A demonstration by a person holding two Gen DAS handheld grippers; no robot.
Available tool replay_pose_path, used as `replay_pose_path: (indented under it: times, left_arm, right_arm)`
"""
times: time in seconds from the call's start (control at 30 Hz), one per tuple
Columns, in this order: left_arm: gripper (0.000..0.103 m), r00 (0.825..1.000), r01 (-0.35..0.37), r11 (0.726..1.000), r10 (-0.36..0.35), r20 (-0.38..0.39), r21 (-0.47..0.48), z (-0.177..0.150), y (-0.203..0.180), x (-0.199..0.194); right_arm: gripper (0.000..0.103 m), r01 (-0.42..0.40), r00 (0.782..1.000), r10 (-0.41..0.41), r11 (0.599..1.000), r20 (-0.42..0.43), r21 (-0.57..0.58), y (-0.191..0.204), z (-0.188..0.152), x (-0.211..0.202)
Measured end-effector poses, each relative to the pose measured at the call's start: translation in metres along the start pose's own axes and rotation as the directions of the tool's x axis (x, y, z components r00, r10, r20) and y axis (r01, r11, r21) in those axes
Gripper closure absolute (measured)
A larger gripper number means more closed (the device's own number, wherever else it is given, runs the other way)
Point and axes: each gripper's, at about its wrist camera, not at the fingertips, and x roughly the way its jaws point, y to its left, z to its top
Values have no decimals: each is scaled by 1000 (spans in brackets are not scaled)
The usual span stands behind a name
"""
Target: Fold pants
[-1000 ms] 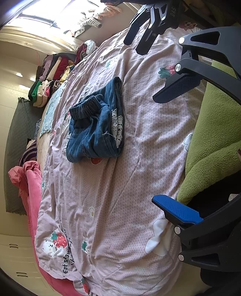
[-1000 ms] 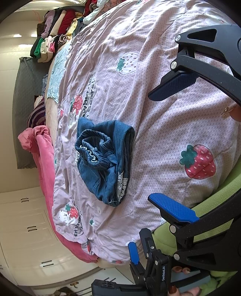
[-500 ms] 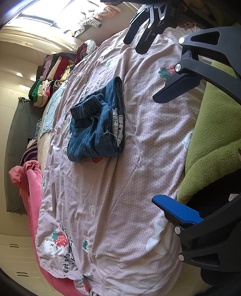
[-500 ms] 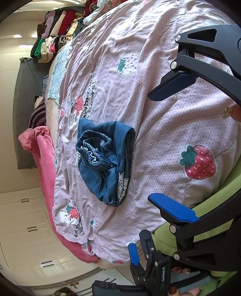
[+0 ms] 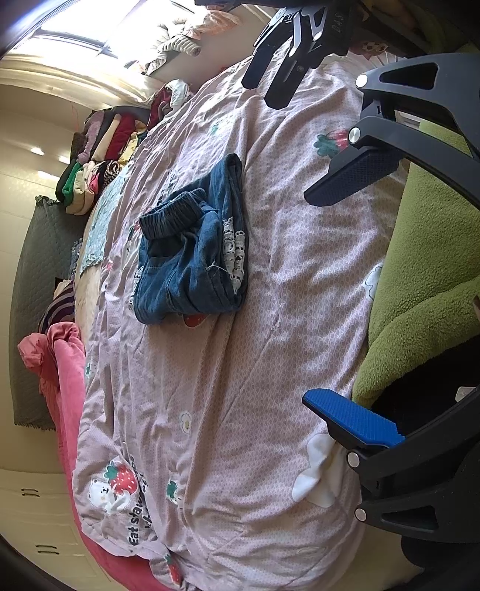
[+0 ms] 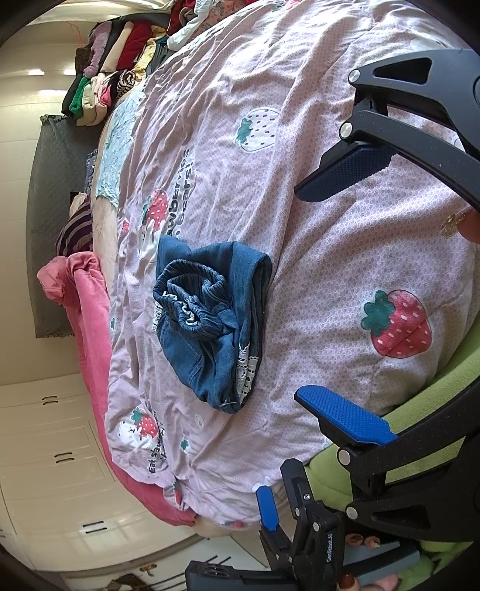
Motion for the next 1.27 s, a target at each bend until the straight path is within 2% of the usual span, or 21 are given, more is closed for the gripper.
replay_pose_path:
  times: [0.7,0.87,0.97,1.03,1.1,1.2,1.23,1.27]
  left_arm:
    - [4,1000,-2,1000,3,-5,23,1,-3,2]
    - [4,999,-40,999,40,-16,20,3,5,7]
    - [4,999,-38,999,38,-2,-12,11,26,7]
    - [4,997,-71,996,72,8,-50,24,48,9]
    - [4,990,-141,985,141,-2,-98,44,83,20]
    - [4,962,-272,952,270,-33,-143,79,142,48]
    - [4,951,-308,940,303,-53,-149,91,160,59]
    - [4,936,-352,922,344,-74,-160,105,183,75]
  right_arm:
    - [9,34,999,-34,999,6,21,-8,1,-2]
    - [9,83,997,-83,994,-2,64,-31,-2,-4]
    - [9,151,988,-151,981,-4,122,-66,-5,-7]
    - [9,219,975,-221,960,-8,174,-103,-5,-11]
    - [9,281,958,-285,933,-19,224,-142,-4,-12]
    - [9,396,917,-390,873,-80,286,-219,-1,-5]
    - [9,452,891,-442,837,-106,310,-249,1,-2]
    - [9,484,874,-468,814,-130,321,-276,2,2]
